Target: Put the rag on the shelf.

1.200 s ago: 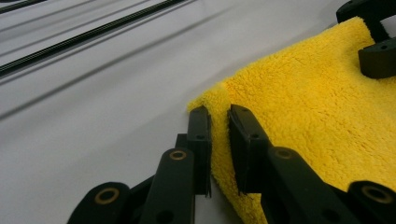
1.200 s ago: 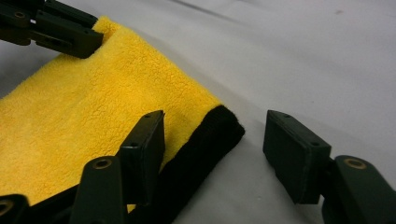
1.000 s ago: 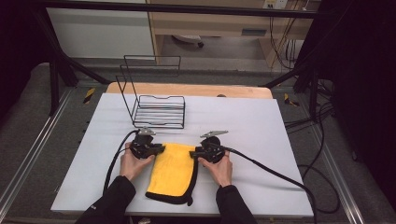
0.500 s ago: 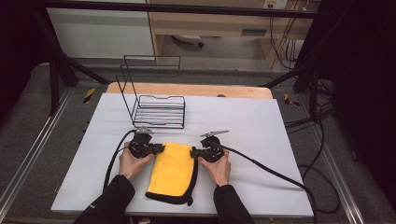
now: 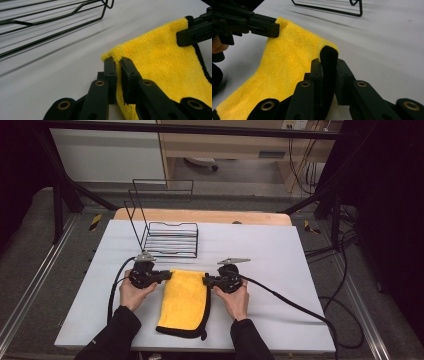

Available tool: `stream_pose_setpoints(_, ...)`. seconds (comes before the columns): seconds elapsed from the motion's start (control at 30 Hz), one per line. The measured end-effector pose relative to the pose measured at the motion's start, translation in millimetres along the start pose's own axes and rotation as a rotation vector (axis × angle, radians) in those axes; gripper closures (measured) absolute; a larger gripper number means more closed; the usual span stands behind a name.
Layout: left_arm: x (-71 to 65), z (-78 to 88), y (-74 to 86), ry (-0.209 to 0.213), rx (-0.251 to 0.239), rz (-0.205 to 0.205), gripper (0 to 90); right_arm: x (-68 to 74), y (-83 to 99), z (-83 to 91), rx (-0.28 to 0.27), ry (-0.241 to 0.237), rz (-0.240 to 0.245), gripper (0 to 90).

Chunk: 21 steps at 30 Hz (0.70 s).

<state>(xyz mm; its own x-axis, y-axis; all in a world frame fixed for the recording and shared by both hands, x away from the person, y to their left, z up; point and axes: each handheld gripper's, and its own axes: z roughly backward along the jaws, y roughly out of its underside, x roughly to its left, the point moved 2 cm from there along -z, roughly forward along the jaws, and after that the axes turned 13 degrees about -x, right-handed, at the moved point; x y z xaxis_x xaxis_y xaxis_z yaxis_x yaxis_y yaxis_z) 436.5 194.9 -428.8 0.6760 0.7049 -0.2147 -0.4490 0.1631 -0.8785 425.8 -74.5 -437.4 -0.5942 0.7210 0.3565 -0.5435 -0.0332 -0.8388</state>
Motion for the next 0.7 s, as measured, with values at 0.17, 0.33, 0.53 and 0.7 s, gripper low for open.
stream_pose_setpoints(0.17,-5.7,10.3,-4.8,0.004,-0.025,-0.035,83.3,9.3,-5.3,6.6,-0.028,-0.013,0.047,79.1)
stream_pose_setpoints(0.33,-8.8,22.4,-10.0,0.006,-0.058,-0.036,83.2,17.1,-12.3,12.9,-0.062,-0.027,0.076,79.2)
stream_pose_setpoints(0.53,-15.9,32.8,-17.5,0.002,-0.088,-0.050,83.2,23.0,-18.3,19.7,-0.094,-0.032,0.109,79.3)
stream_pose_setpoints(0.7,-21.6,39.6,-23.5,-0.005,-0.114,-0.068,83.1,28.6,-24.8,26.5,-0.116,-0.036,0.134,79.3)
